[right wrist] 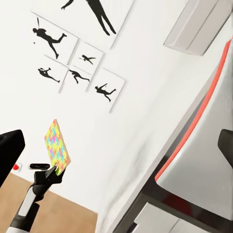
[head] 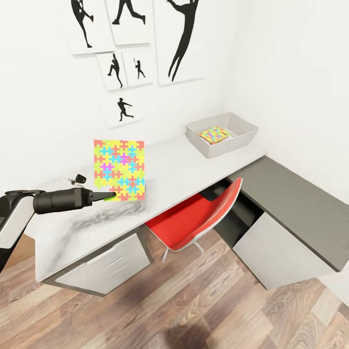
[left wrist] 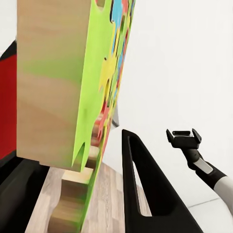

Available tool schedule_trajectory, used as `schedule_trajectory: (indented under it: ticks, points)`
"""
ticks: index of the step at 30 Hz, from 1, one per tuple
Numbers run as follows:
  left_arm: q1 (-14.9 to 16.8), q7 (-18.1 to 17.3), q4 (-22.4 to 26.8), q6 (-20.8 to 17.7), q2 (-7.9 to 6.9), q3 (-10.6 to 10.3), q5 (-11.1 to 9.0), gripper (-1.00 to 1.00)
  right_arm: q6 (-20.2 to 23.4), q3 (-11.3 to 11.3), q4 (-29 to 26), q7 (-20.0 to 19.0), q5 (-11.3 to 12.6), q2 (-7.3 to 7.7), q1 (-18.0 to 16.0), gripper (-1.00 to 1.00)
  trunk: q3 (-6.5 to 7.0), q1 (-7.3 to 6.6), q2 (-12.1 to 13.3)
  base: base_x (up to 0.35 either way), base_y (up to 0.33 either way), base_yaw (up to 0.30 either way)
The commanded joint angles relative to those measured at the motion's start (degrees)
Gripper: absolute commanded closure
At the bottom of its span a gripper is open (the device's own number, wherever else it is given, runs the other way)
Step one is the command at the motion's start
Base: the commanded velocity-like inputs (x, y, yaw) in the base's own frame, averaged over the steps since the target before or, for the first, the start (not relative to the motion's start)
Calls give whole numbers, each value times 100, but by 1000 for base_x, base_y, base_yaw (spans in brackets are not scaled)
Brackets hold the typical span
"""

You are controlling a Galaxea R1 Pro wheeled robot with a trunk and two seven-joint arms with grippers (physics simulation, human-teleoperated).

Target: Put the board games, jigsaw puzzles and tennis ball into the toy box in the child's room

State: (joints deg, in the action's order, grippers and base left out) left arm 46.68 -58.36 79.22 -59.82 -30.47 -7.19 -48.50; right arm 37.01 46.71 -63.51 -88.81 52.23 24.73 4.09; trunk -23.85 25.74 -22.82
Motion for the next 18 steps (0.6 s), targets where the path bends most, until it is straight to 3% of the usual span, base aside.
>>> schedule_trajectory:
  ticks: [1,7,18]
  points:
    - [8,-17,-3,-18,-3,-10,-2,100,57,-4,-4,-4,24,0,5,-100,1,4,-10,0,-225,-71]
    - [8,-17,-3,-18,-3,-11,-2,100,-52,-4,6,-4,24,4,5,-100,56,4,-10,38,-213,-90]
    - [8,-17,-3,-18,-3,-3,-2,100,-114,-4,43,-4,25,32,5,-100,156,4,-10,124,-79,-141]
